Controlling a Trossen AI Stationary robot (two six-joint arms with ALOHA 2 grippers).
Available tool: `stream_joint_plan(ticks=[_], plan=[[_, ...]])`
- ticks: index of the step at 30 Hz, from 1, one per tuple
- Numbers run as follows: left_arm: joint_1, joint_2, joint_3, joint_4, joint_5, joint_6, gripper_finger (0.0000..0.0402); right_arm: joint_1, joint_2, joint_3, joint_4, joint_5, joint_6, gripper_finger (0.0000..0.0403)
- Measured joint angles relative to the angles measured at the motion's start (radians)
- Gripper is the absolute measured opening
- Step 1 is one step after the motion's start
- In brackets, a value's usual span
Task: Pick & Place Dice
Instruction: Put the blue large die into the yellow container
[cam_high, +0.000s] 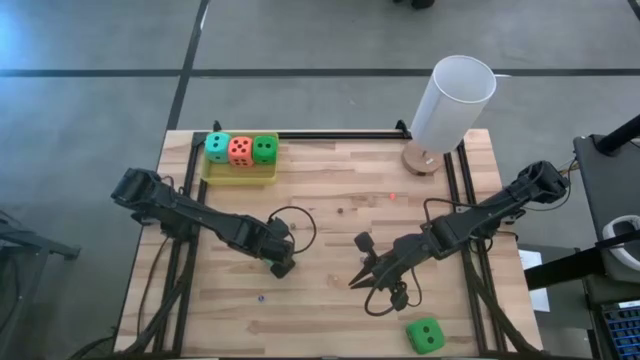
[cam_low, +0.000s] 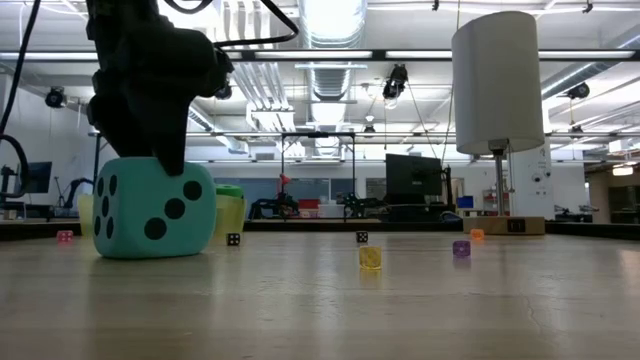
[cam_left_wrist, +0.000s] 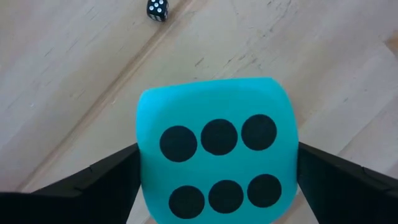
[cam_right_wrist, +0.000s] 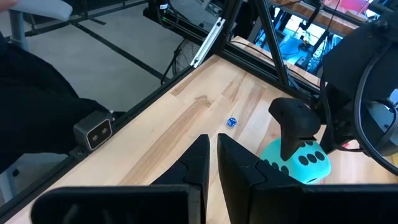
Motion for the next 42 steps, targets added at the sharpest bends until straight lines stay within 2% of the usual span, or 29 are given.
stream_joint_plan(ticks=[9,42], plan=[[0.0,0.0,0.0,-0.002,-0.008,0.003,0.0349,0.0,0.0,0.0,0.0,0.0,0.0,0.0028],[0.0,-0.014,0.0,0.003,-0.023,-0.013,0.0335,0.0,0.0,0.0,0.0,0.0,-0.001,0.0028]])
